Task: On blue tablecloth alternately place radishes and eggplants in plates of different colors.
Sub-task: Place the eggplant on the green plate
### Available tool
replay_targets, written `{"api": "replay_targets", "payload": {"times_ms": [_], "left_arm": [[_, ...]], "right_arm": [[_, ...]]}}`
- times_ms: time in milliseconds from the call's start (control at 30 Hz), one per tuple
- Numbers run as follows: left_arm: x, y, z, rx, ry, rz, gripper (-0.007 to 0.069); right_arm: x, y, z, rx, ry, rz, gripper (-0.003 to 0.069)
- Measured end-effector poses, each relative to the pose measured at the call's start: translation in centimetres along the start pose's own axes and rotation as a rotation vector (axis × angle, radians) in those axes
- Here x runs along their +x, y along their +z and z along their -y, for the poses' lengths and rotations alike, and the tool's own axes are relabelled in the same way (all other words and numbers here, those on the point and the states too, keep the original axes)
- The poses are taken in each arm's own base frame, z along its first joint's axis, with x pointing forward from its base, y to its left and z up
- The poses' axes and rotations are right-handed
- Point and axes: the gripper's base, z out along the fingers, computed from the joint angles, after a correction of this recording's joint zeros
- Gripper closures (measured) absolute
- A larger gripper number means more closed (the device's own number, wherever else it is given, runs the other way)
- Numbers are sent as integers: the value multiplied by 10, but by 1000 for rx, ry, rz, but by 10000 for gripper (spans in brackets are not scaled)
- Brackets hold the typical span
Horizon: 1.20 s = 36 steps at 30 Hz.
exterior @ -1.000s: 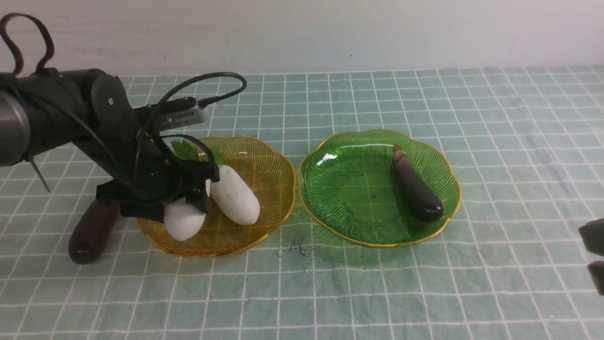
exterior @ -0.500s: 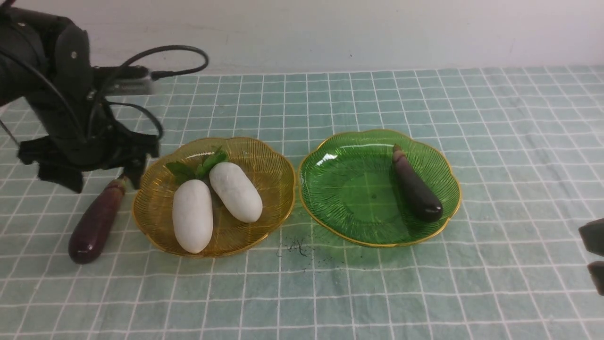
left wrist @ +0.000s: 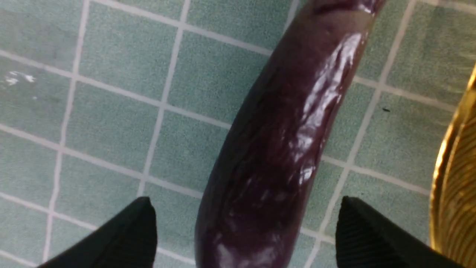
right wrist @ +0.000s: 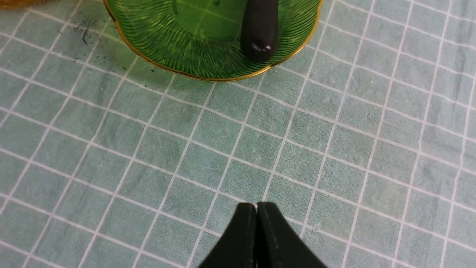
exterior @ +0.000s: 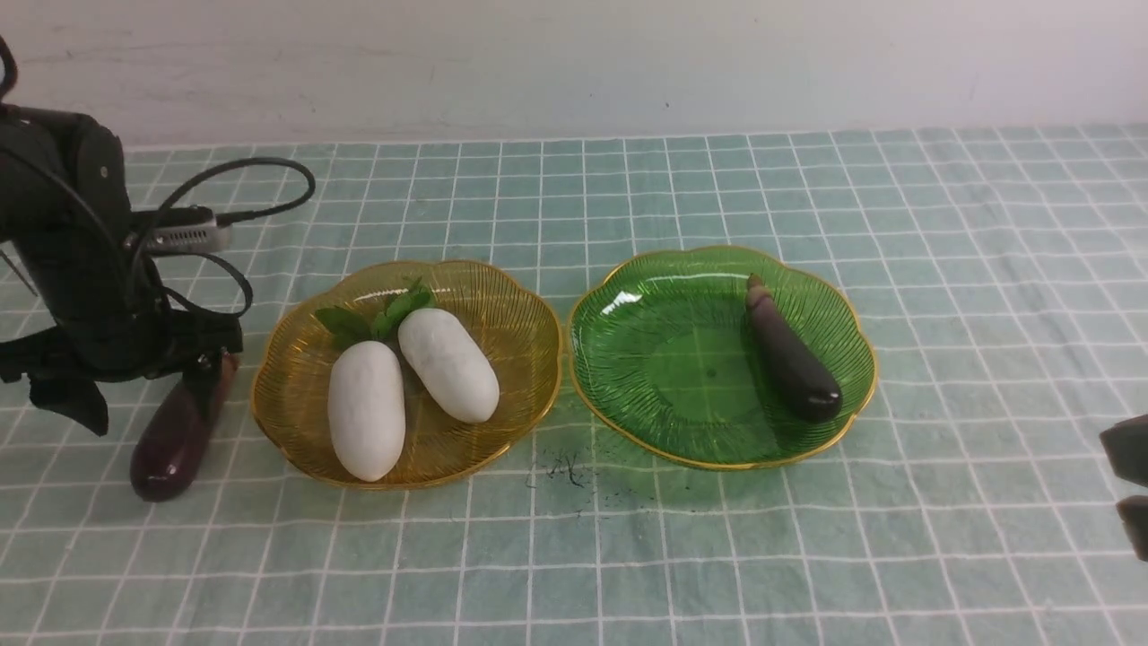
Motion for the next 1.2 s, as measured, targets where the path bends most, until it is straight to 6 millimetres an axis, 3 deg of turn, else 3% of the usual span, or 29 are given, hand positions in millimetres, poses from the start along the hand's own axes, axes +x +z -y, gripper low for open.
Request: {"api": "replay_targets", "payload": {"times_ms": [267, 367, 433, 500, 633, 733, 833, 867, 933, 1000, 1033, 1133, 1167, 1200], "left_arm": [[-1, 36, 6, -15, 14, -72, 53], [0, 42, 6, -19, 21, -87, 139], [0, 41, 6, -26, 39, -95, 247], [1, 39, 4, -42, 49, -106, 250], [2, 16, -7, -124, 48, -105, 244], [1, -30, -18, -151, 2, -34, 244], [4, -57, -18, -94, -31, 11, 244], [9, -73, -10, -22, -42, 30, 244], [17, -86, 7, 79, -21, 29, 244], [25, -92, 39, 198, 34, 22, 244], [27, -92, 45, 209, 48, 21, 244], [42, -93, 104, 355, 140, 33, 244], [43, -93, 108, 366, 143, 32, 244], [50, -92, 136, 412, 190, 38, 244]], "right_arm": [[0, 0, 0, 0, 1, 0, 674], [0, 0, 0, 0, 4, 0, 674], [0, 0, 0, 0, 6, 0, 674], [0, 0, 0, 0, 8, 0, 674], [1, 0, 0, 1, 10, -6, 674], [1, 0, 0, 1, 10, -8, 674], [0, 0, 0, 1, 10, -5, 674], [0, 0, 0, 0, 10, -1, 674], [0, 0, 0, -1, 10, 5, 674], [-1, 0, 0, -1, 10, 7, 674], [-1, 0, 0, -1, 10, 7, 674], [1, 0, 0, 1, 10, -8, 674], [1, 0, 0, 2, 10, -10, 674], [4, 0, 1, 7, 10, -36, 674]]}}
